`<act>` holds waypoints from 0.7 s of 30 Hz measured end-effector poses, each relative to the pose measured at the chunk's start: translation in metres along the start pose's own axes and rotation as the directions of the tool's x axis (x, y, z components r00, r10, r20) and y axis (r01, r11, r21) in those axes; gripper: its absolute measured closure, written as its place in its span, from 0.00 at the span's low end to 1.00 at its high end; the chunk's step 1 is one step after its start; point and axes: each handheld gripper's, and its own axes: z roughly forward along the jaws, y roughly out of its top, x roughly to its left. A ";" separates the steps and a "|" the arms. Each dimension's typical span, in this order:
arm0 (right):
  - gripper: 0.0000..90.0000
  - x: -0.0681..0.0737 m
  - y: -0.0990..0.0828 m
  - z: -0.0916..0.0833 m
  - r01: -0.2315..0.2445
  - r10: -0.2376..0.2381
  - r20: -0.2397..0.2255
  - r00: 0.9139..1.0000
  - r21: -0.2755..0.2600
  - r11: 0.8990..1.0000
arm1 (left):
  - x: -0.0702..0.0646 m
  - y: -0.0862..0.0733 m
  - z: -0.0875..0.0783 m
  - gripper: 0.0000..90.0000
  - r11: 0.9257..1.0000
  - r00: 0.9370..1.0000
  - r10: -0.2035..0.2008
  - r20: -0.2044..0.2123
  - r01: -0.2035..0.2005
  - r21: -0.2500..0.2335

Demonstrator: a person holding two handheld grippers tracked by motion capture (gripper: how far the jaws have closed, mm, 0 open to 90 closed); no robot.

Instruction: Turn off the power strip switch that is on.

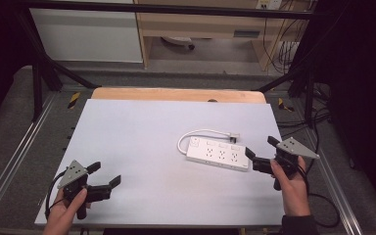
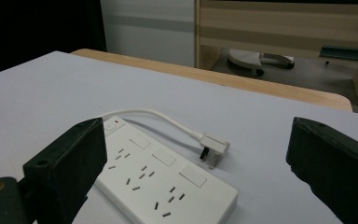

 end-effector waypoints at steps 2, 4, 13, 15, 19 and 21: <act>0.06 -0.002 -0.005 -0.001 -0.004 0.004 0.000 1.000 -0.003 1.000 | 0.000 0.000 0.000 0.07 1.000 1.000 0.000 0.002 0.000 -0.001; 0.05 -0.005 -0.011 -0.002 -0.008 0.008 0.002 1.000 -0.003 1.000 | 0.000 0.000 0.000 0.07 1.000 1.000 0.005 -0.003 -0.005 -0.002; 0.03 -0.006 -0.033 0.009 -0.002 0.002 0.002 1.000 0.030 1.000 | 0.000 0.000 0.000 0.07 1.000 1.000 0.011 -0.003 -0.011 -0.001; 0.03 -0.005 -0.038 0.012 -0.002 0.002 -0.001 1.000 0.051 0.999 | 0.000 0.000 0.000 0.07 1.000 1.000 0.011 0.000 -0.011 -0.001; 0.03 -0.003 -0.048 0.021 0.010 -0.008 -0.014 1.000 0.112 0.994 | -0.001 0.000 0.000 0.07 1.000 1.000 0.012 -0.002 -0.012 0.000; 0.03 -0.001 -0.052 0.025 0.024 -0.022 -0.018 1.000 0.148 0.989 | -0.001 0.000 0.000 0.07 1.000 1.000 0.012 0.000 -0.012 0.000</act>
